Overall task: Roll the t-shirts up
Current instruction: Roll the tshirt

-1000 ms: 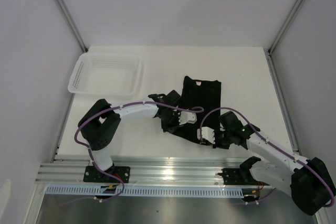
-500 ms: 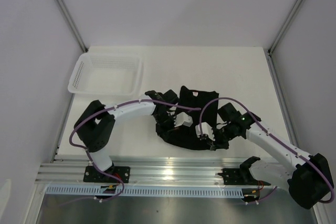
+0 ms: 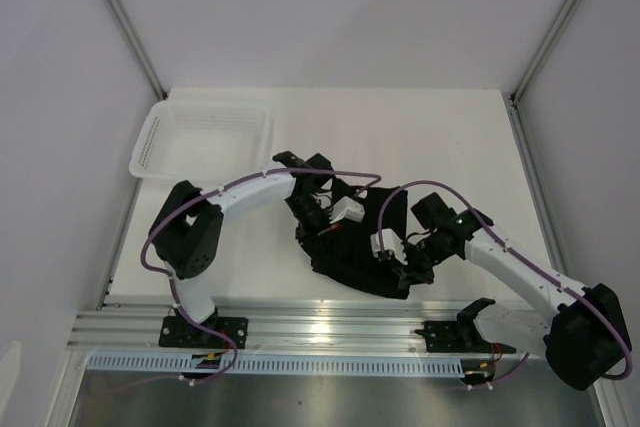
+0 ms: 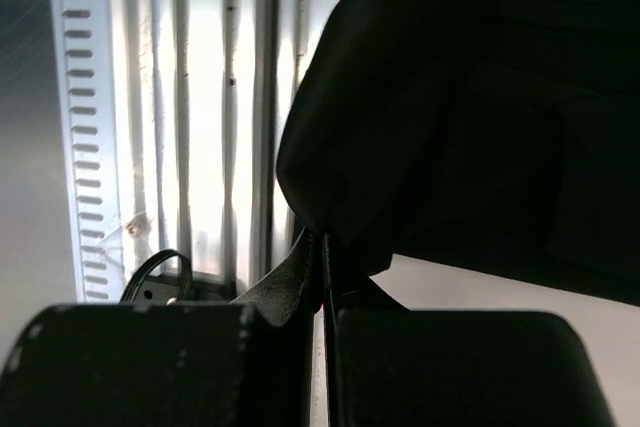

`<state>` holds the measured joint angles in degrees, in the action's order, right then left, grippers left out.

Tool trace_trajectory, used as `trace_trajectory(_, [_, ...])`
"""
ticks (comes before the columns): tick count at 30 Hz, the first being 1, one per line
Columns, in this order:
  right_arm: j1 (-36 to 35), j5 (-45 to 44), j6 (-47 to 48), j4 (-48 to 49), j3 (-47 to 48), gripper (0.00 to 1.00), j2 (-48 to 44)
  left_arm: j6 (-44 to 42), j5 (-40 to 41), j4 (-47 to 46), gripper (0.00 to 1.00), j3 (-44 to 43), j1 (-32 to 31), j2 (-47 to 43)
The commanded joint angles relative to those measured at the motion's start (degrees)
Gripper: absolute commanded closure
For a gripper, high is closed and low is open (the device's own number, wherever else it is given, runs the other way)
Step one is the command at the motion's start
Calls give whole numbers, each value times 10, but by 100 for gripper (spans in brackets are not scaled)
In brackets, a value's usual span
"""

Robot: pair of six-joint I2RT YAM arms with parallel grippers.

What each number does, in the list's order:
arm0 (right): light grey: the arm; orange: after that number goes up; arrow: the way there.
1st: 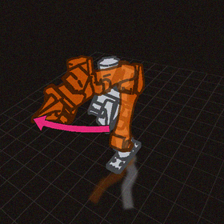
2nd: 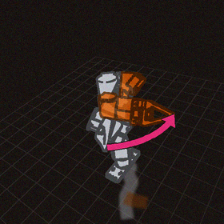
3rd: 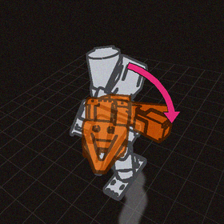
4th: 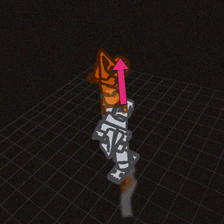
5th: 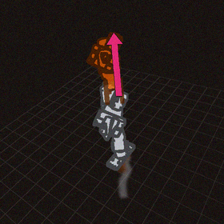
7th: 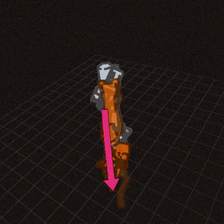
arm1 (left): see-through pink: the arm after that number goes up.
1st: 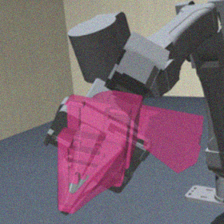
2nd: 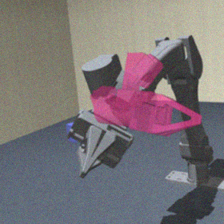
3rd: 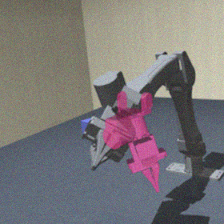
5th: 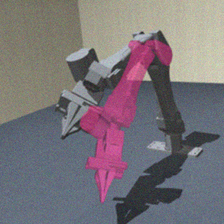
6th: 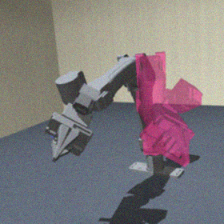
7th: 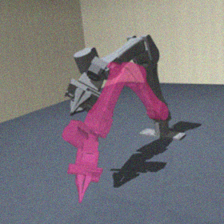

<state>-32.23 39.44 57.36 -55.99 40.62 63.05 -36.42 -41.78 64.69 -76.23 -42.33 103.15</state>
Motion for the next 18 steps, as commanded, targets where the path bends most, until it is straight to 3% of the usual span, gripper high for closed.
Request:
trace_trajectory(1, [29, 0, -28, 62, 8, 100, 13, -23, -34, 25, 99, -44, 19, 39])
trace_trajectory(18, [102, -64, -76, 197, -8, 100, 75, 14, 39, -6, 98, -98, 66, 120])
